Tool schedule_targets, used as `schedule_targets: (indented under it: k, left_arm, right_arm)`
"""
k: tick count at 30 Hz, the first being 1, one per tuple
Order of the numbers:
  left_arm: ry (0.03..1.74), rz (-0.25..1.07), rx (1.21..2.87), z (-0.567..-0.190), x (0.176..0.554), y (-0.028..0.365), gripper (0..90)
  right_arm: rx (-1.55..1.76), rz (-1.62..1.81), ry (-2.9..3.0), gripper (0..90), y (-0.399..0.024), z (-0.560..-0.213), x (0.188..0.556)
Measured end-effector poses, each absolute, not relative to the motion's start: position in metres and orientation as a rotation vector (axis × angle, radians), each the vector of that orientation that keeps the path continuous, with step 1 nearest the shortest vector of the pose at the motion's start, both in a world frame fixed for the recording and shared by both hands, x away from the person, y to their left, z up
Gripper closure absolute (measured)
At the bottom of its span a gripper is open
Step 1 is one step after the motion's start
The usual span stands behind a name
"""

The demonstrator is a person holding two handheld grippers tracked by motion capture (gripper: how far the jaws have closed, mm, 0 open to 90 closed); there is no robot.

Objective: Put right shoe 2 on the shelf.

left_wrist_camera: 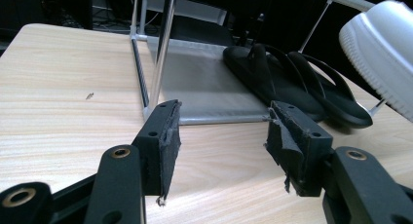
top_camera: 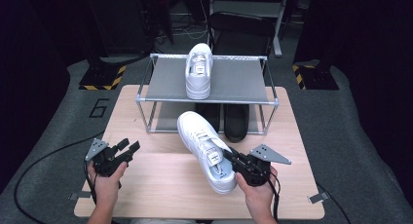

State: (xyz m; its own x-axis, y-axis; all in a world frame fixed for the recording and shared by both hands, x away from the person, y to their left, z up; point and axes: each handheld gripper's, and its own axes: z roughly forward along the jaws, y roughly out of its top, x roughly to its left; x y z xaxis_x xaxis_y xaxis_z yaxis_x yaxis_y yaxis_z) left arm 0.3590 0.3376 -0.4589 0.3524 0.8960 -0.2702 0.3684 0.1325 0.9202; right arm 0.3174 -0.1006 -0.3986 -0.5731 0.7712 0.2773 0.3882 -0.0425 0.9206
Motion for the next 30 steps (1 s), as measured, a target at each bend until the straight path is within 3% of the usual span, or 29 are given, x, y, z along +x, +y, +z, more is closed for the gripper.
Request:
schedule_targets:
  k: [30]
  left_arm:
    - [1.223, 0.570, 1.445, -0.459, 0.359, 0.339, 45.7]
  right_arm:
    - [1.203, 1.714, 1.737, 81.6, -0.133, -0.349, 0.304]
